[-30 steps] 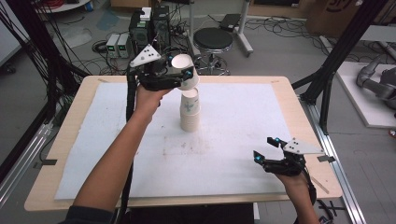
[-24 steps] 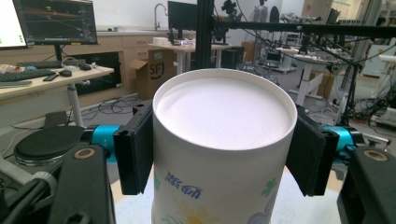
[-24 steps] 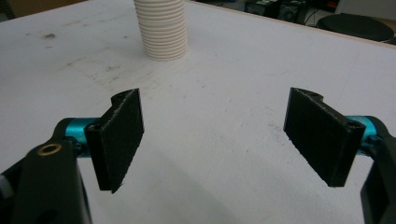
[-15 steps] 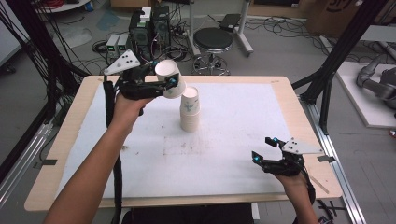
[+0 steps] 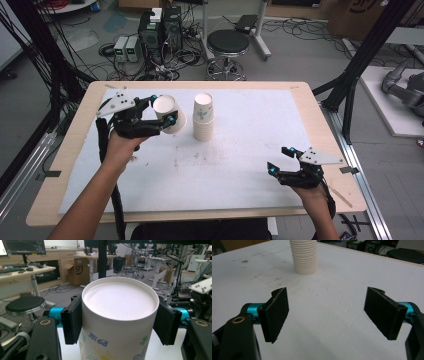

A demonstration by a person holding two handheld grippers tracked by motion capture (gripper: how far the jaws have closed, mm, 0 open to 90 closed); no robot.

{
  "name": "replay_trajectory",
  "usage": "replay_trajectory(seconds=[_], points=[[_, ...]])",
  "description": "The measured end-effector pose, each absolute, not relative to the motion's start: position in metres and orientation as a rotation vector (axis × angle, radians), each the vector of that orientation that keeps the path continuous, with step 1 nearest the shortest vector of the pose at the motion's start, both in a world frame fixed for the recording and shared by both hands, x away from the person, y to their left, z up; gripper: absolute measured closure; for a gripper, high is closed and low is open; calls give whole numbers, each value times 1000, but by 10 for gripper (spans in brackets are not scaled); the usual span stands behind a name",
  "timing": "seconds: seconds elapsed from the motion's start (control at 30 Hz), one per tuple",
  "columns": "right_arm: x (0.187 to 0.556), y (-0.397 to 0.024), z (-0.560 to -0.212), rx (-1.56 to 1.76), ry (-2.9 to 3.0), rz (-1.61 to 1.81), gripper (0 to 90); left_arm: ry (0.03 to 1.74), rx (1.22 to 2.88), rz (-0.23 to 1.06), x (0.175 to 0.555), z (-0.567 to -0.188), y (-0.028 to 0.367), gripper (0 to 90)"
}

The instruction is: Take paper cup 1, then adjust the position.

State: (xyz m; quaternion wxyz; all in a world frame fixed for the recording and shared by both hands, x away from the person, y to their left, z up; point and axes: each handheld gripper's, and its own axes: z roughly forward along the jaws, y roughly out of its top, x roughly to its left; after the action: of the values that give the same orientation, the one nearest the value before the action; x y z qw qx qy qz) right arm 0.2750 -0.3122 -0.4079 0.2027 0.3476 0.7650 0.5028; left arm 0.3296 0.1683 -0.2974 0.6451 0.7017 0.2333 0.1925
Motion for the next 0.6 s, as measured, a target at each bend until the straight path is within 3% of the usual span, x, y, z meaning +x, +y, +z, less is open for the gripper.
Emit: replay_trajectory(seconds=[0.6], points=[[277, -289, -400, 877, 2192, 1520, 206, 485, 1653, 316, 297, -345, 146, 331]])
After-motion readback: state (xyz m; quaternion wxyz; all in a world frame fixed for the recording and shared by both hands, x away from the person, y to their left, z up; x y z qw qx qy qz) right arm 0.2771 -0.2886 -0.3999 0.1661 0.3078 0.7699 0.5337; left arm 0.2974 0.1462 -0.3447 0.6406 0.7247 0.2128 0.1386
